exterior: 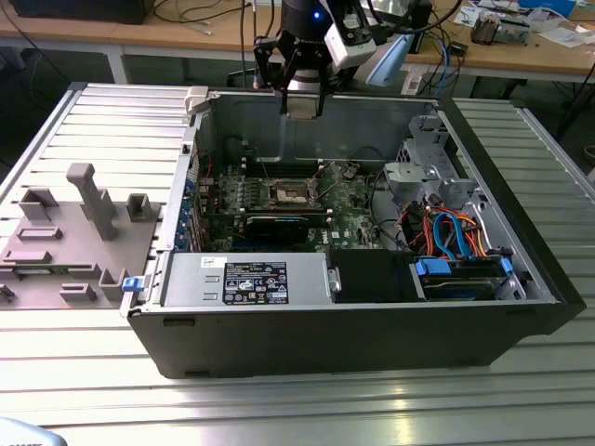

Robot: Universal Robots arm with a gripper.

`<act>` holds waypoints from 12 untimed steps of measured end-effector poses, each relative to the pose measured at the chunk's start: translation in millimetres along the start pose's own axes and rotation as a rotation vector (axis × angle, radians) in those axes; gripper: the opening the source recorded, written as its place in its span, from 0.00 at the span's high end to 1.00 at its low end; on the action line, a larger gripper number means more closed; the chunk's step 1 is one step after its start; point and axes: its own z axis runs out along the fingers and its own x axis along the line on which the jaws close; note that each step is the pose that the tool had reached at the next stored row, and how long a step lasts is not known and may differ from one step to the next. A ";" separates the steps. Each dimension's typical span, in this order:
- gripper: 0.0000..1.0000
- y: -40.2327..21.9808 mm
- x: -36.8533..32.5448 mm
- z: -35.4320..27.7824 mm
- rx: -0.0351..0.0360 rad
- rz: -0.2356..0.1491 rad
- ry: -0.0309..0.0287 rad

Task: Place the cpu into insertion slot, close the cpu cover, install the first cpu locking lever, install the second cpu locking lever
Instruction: 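Place the cpu into insertion slot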

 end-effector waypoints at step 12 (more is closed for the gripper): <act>0.45 -0.3 -0.1 4.0 -0.0001 0.000 0.0000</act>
